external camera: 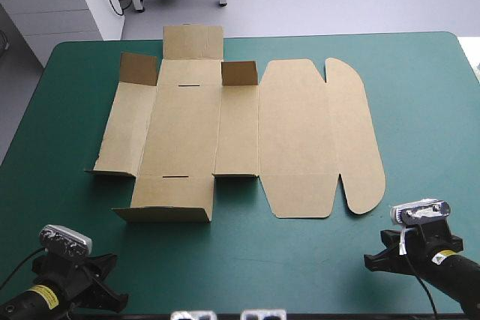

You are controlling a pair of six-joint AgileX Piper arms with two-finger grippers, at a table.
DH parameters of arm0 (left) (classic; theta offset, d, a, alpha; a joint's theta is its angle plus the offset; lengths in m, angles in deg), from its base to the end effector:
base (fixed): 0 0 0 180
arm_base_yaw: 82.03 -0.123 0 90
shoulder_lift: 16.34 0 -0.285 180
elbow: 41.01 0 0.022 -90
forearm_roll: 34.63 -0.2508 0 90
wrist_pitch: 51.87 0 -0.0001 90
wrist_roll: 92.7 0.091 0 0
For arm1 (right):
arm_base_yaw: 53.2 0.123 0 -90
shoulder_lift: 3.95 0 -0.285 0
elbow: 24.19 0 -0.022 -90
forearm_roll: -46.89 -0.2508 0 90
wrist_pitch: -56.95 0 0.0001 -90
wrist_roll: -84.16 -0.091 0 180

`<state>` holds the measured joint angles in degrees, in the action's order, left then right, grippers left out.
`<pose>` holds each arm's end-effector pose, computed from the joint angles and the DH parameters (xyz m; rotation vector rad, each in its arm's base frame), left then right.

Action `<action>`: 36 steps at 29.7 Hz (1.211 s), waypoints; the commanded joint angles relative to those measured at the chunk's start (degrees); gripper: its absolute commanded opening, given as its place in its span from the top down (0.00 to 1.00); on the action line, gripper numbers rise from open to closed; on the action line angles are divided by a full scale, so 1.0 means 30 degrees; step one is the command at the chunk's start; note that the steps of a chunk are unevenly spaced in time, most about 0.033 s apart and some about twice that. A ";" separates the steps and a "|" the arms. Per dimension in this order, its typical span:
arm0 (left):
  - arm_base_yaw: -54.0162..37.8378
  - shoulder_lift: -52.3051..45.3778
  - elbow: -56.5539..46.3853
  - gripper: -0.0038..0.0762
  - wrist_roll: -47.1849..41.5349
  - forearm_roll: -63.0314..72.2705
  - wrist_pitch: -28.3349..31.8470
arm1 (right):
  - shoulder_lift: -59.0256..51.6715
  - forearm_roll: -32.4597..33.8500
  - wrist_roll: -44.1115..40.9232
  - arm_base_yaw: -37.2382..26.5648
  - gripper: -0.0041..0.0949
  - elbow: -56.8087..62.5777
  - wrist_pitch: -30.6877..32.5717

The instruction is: Fold the box

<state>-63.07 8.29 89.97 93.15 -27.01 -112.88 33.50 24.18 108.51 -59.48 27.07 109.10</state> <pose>0.0343 -0.0229 0.2701 0.4881 2.3061 -0.2804 0.0838 0.0187 0.2589 -0.2161 2.3700 0.2405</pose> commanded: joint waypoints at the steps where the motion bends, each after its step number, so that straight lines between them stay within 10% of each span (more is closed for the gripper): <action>1: 0.0065 0.0264 0.0450 0.96 -0.0041 0.0355 0.1062 | 0.0107 -0.0338 0.0112 0.0066 0.97 -0.0516 -0.0809; 16: 0.0065 0.1666 0.2155 0.96 0.0087 0.2029 0.0754 | 0.0107 -0.0338 0.0112 0.0066 0.97 -0.0516 -0.0916; 36: 0.0026 1.5046 1.3382 0.96 0.0410 0.0125 0.1279 | 0.0107 -0.0338 0.0112 0.0066 0.97 -0.0516 -0.0916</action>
<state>-63.07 48.59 125.24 94.81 -24.87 -112.58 33.50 24.20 108.51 -59.48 27.07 109.04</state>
